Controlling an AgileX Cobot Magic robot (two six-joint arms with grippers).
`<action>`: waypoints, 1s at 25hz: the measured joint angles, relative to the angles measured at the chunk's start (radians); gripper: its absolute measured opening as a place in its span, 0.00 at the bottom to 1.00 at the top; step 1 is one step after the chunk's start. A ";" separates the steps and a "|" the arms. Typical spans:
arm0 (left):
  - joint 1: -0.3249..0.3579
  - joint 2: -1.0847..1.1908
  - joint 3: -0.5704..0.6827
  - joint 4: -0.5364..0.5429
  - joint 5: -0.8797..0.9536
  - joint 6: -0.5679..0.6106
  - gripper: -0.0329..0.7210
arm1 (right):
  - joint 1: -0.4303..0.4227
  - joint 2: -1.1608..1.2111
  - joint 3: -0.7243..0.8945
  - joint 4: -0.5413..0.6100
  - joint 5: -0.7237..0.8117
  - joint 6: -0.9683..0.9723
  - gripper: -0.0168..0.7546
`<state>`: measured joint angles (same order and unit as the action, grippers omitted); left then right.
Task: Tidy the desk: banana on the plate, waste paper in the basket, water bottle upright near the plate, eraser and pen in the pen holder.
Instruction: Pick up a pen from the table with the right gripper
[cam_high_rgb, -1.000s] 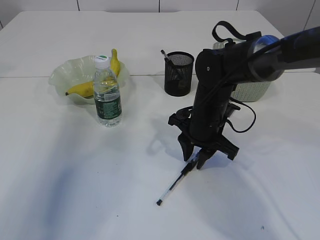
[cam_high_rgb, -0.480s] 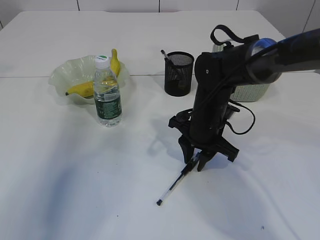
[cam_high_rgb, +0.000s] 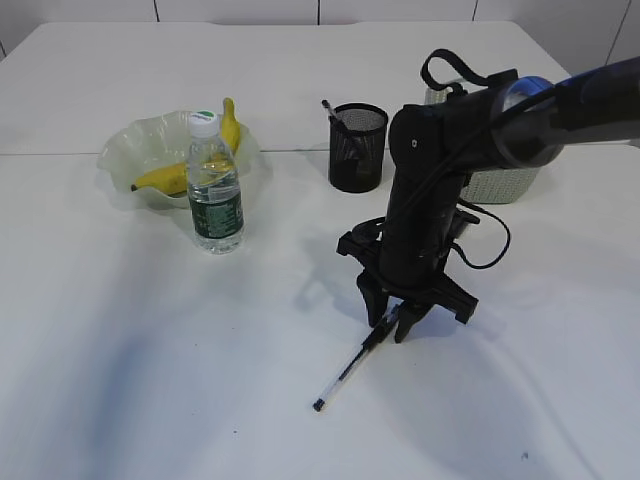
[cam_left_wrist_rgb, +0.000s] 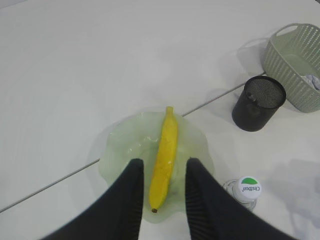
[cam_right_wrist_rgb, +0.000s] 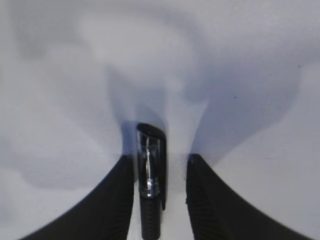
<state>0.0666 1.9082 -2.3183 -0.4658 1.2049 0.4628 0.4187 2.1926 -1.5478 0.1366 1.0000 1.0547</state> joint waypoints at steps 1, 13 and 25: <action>0.000 0.000 0.000 0.000 0.000 0.000 0.30 | 0.000 0.000 0.000 0.000 0.000 0.000 0.38; 0.000 0.000 0.000 0.000 0.002 0.000 0.30 | 0.002 0.000 0.000 -0.002 -0.022 0.004 0.38; 0.000 0.000 0.000 0.001 0.005 0.000 0.30 | 0.002 0.000 0.000 -0.003 -0.026 0.004 0.32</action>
<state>0.0666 1.9082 -2.3183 -0.4644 1.2100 0.4628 0.4204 2.1926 -1.5478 0.1333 0.9740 1.0585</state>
